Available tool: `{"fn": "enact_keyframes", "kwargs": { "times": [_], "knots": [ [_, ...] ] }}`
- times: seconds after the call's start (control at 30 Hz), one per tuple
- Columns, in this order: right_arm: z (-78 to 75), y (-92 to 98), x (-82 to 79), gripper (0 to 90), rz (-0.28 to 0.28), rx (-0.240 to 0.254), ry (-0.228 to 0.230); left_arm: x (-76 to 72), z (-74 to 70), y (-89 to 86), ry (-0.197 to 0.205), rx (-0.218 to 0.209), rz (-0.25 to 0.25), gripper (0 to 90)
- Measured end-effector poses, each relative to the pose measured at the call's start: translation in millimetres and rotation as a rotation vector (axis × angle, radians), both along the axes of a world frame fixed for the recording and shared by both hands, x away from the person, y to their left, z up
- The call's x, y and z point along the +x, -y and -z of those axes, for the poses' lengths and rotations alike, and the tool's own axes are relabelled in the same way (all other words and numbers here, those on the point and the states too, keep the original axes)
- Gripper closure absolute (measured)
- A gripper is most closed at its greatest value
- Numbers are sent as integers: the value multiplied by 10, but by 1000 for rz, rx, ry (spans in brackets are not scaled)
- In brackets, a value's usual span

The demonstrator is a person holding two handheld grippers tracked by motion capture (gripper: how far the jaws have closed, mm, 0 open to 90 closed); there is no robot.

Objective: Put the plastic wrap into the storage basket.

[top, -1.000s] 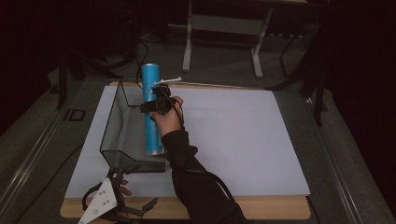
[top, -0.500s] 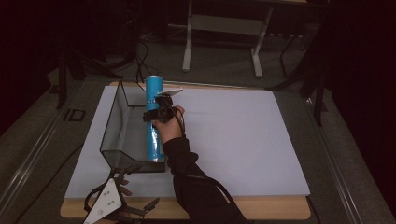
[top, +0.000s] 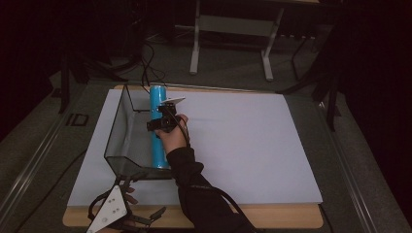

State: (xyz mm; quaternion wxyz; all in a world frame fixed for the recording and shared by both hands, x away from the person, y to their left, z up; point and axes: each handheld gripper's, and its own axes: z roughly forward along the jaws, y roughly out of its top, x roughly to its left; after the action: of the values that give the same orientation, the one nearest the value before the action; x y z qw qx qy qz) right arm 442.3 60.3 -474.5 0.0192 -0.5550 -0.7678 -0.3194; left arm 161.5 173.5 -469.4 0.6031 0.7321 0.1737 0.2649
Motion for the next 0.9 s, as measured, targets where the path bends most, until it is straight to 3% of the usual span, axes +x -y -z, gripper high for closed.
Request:
{"fn": "enact_keyframes", "kwargs": {
  "times": [0.17, 0.37, 0.53, 0.57, 0.6, 0.7, 0.8, 0.9],
  "knots": [
    [-13, -5, 0, 289, -20, -28, 12, -3, 5, 12, 1, 6, 5, 6],
    [-81, -36, -44, 258, -62, -127, 87, 0, 7, 10, -2, 6, 6, 5],
    [-99, 7, -63, 227, -88, -136, 119, 2, 10, 13, -2, 10, 8, 5],
    [-122, 17, -77, 214, -101, -147, 153, 2, 10, 15, -2, 10, 7, 5],
    [-229, 50, -117, 213, -103, -139, 238, 3, 10, 15, -3, 9, 9, 5],
    [-346, 99, -128, 174, -110, -100, 260, 9, 15, 19, -6, 15, 9, 6],
    [-438, 216, -117, 138, -162, -111, 287, 9, 19, 27, -7, 18, 9, 5],
    [-455, 300, -115, 138, -168, -93, 280, 10, 21, 32, -8, 22, 8, 6]
  ]
}}
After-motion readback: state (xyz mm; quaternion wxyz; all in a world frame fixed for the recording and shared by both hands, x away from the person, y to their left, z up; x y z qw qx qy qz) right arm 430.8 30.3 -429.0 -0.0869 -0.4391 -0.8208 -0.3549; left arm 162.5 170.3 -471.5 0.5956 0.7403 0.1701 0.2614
